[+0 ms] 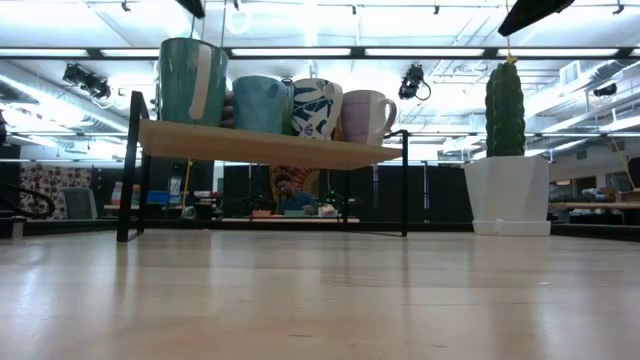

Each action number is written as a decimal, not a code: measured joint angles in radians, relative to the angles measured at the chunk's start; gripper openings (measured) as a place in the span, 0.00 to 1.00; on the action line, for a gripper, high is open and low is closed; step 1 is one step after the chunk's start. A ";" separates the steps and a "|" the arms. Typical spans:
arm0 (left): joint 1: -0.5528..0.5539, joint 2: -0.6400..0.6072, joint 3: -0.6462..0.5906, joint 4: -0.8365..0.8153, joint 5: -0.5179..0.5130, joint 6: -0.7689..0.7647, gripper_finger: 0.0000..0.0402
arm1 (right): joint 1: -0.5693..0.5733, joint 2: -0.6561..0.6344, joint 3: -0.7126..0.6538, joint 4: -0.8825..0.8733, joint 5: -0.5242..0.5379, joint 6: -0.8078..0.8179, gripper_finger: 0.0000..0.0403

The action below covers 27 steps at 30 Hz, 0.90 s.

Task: Place coffee mugs
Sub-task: Return to Home Position

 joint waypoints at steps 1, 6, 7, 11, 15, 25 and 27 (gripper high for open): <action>-0.009 -0.011 -0.003 0.006 -0.002 -0.016 0.47 | 0.000 0.000 -0.005 -0.001 0.007 0.000 0.40; -0.100 -0.156 -0.139 0.159 -0.009 -0.090 0.47 | 0.002 -0.001 -0.031 0.006 0.017 0.008 0.40; -0.127 -0.193 -0.181 0.205 -0.009 -0.101 0.47 | 0.006 -0.006 -0.038 0.007 0.021 0.008 0.40; -0.223 -0.337 -0.328 0.382 -0.004 -0.197 0.47 | 0.010 -0.057 -0.076 0.027 0.033 0.010 0.37; -0.320 -0.438 -0.476 0.548 -0.004 -0.285 0.47 | 0.009 -0.149 -0.159 0.139 0.049 -0.028 0.32; -0.430 -0.577 -0.890 1.048 -0.002 -0.275 0.47 | -0.070 -0.442 -0.419 0.577 -0.042 -0.303 0.20; -0.429 -0.597 -0.951 1.118 -0.003 -0.263 0.47 | -0.109 -0.496 -0.459 0.630 -0.069 -0.338 0.17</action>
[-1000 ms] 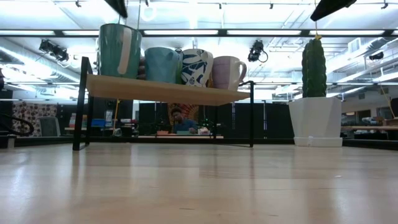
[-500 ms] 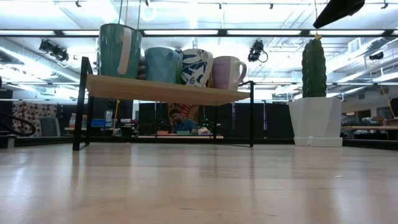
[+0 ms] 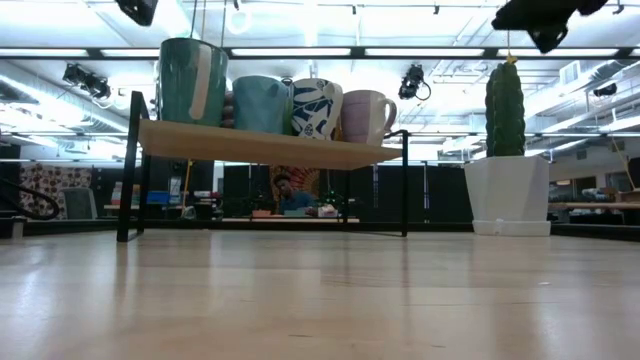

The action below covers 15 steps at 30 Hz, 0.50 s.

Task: Place coffee mugs
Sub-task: Return to Home Position

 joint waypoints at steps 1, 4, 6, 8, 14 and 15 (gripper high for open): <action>0.000 -0.008 -0.025 0.037 -0.001 0.011 0.47 | -0.022 -0.025 -0.019 0.021 -0.018 -0.016 0.16; 0.001 -0.036 -0.089 0.126 -0.002 0.042 0.47 | -0.094 -0.091 -0.077 0.108 -0.081 -0.073 0.12; 0.000 -0.058 -0.130 0.199 -0.003 0.068 0.47 | -0.148 -0.128 -0.122 0.167 -0.131 -0.109 0.09; 0.001 -0.076 -0.174 0.274 -0.008 0.090 0.47 | -0.204 -0.163 -0.171 0.217 -0.195 -0.139 0.06; 0.001 -0.134 -0.287 0.414 -0.011 0.083 0.47 | -0.362 -0.284 -0.317 0.339 -0.347 -0.160 0.02; 0.001 -0.144 -0.304 0.427 -0.011 0.081 0.47 | -0.381 -0.308 -0.337 0.351 -0.362 -0.159 0.02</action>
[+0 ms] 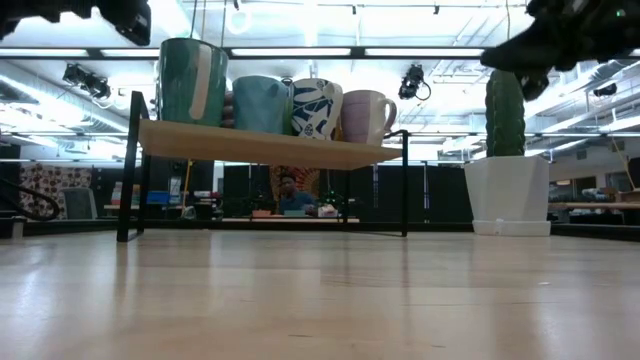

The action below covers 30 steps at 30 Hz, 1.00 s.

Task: Place coffee mugs
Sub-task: Return to Home Position

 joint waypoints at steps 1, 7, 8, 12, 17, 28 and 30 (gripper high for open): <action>0.000 -0.008 -0.014 0.021 0.000 0.000 0.47 | -0.017 -0.027 -0.020 0.011 -0.010 0.000 0.03; 0.000 -0.056 -0.099 0.119 -0.032 0.024 0.46 | -0.064 -0.167 -0.120 0.061 -0.022 0.020 0.02; 0.000 -0.063 -0.107 0.117 -0.039 0.028 0.45 | -0.065 -0.187 -0.133 0.070 -0.022 0.029 0.02; 0.000 -0.074 -0.130 0.118 -0.046 0.039 0.41 | -0.066 -0.257 -0.210 0.131 -0.022 0.062 0.02; -0.001 -0.081 -0.161 0.138 -0.082 0.068 0.35 | -0.066 -0.309 -0.314 0.226 -0.020 0.082 0.02; -0.001 -0.093 -0.273 0.268 -0.026 0.033 0.27 | -0.066 -0.311 -0.315 0.210 0.226 0.060 0.04; -0.001 -0.093 -0.302 0.300 -0.026 0.025 0.26 | -0.066 -0.311 -0.315 0.210 0.224 0.055 0.04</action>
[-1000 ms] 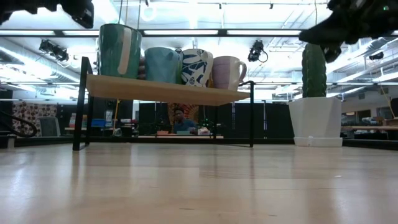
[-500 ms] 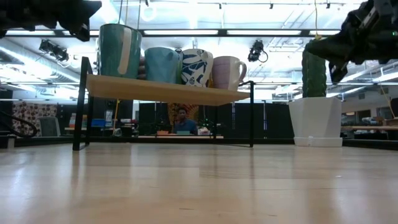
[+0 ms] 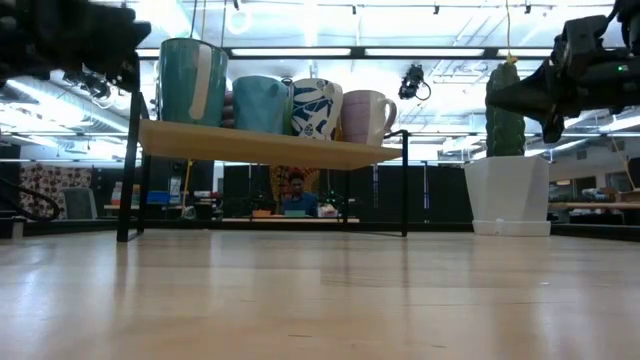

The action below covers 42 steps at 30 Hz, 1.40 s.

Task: Place coffee mugs
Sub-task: Return to Home Position

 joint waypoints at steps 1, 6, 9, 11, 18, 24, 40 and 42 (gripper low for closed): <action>0.000 0.000 -0.014 0.007 0.000 -0.005 0.25 | 0.000 0.000 0.000 0.000 -0.003 0.000 0.03; -0.011 -0.002 -0.015 -0.002 0.040 -0.006 0.22 | 0.000 0.000 0.000 0.000 -0.006 -0.002 0.03; -0.024 -0.003 -0.015 -0.002 0.068 0.015 0.20 | 0.000 0.000 0.000 0.000 -0.006 -0.002 0.04; -0.029 -0.003 -0.015 -0.009 0.066 0.020 0.19 | 0.000 0.000 0.000 0.000 -0.006 -0.002 0.04; -0.028 -0.003 -0.015 -0.005 0.062 -0.040 0.18 | 0.000 0.000 0.000 0.000 -0.006 -0.002 0.04; -0.028 -0.003 -0.016 -0.008 0.062 -0.030 0.18 | 0.000 0.000 0.000 0.000 -0.007 -0.002 0.04; -0.028 -0.003 -0.016 -0.007 0.061 -0.035 0.18 | 0.000 0.000 0.000 0.000 -0.008 -0.002 0.04; -0.028 -0.003 -0.016 -0.007 0.061 -0.035 0.18 | 0.000 0.000 0.000 0.000 -0.008 -0.002 0.04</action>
